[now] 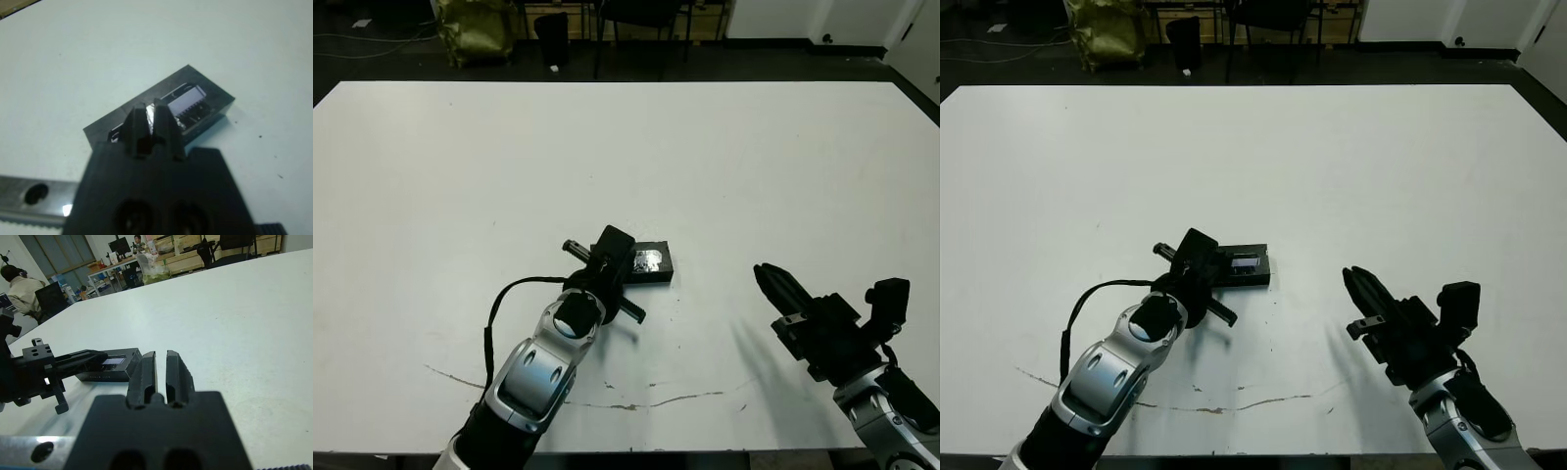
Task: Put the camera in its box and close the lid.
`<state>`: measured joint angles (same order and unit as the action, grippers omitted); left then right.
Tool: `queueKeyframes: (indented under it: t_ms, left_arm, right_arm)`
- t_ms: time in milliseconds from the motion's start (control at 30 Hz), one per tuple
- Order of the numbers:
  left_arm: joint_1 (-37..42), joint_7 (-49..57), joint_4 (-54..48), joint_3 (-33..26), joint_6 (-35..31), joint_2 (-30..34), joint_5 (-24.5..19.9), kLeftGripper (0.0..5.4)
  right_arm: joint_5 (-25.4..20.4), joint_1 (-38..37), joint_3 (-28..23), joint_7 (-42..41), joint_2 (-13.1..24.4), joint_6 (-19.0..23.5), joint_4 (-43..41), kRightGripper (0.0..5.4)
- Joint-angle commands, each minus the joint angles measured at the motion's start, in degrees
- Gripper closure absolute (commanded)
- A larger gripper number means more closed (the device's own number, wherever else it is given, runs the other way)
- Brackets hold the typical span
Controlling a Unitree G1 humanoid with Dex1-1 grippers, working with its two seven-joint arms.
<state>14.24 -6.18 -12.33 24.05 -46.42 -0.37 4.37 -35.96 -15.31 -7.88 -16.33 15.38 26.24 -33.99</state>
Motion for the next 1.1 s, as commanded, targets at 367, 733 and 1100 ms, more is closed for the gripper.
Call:
queueKeyframes:
  t_ms: [367, 733, 1100]
  left_arm:
    - [-9.37, -5.55, -14.67, -8.59, 0.33, 3.89, -6.5, 5.38]
    - [-15.9, -6.5, -28.69, -28.41, 16.94, 5.86, -14.62, 5.38]
    - [-20.54, 0.42, -20.51, -33.28, 30.64, 2.98, -13.32, 5.38]
  right_arm:
    - [0.07, -0.76, -1.38, 0.64, 0.5, 0.71, -0.95, 5.4]
    - [-0.36, 3.3, -3.0, 1.8, -0.6, -1.26, 2.11, 5.4]
    - [8.1, 8.93, -1.09, 7.8, -0.04, 0.14, 2.86, 5.4]
